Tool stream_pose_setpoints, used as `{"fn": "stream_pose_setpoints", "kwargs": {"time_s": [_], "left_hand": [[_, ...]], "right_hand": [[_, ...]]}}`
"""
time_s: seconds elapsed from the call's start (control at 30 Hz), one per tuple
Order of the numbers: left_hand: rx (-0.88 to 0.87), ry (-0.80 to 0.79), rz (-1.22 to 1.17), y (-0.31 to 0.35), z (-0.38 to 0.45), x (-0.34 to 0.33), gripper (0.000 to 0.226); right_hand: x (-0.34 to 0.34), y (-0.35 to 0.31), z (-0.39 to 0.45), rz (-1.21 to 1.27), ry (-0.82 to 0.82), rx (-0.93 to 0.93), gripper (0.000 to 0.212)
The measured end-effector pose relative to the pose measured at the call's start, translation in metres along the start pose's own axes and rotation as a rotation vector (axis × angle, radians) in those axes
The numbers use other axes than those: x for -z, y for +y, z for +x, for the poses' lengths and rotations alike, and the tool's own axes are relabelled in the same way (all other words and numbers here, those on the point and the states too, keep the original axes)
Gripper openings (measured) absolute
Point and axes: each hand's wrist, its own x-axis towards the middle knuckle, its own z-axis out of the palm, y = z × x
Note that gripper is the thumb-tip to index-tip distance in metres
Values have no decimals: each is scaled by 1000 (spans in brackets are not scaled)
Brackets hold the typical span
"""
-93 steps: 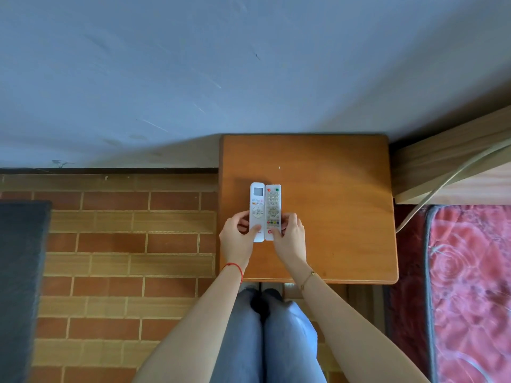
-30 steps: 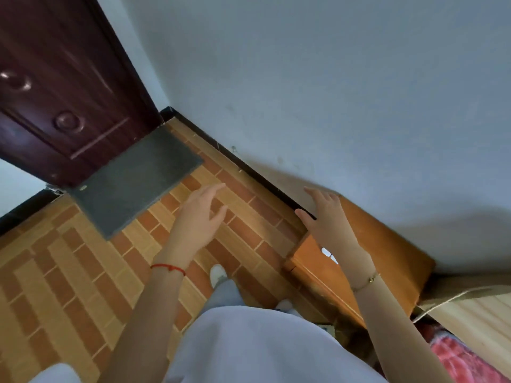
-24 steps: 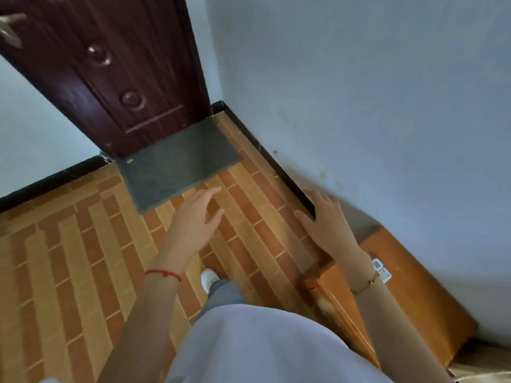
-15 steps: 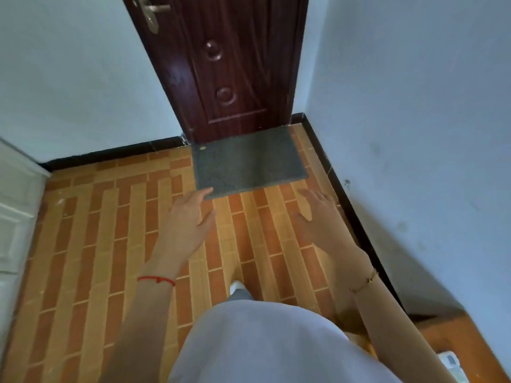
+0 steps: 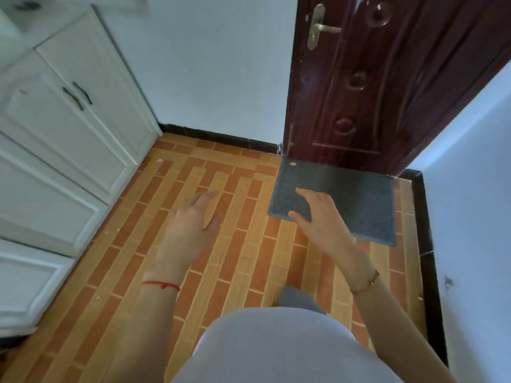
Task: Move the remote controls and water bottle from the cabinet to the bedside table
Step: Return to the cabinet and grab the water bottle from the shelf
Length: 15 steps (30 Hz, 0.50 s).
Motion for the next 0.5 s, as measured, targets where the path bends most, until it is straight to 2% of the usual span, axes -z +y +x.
{"fn": "stream_pose_setpoints", "kwargs": {"time_s": [0.23, 0.5], "left_hand": [[152, 80, 1, -43, 67, 14, 46], [304, 189, -15, -69, 192, 41, 46]], "right_hand": [[-20, -31, 118, -16, -118, 139, 55], [-17, -76, 292, -48, -225, 300, 55]]}}
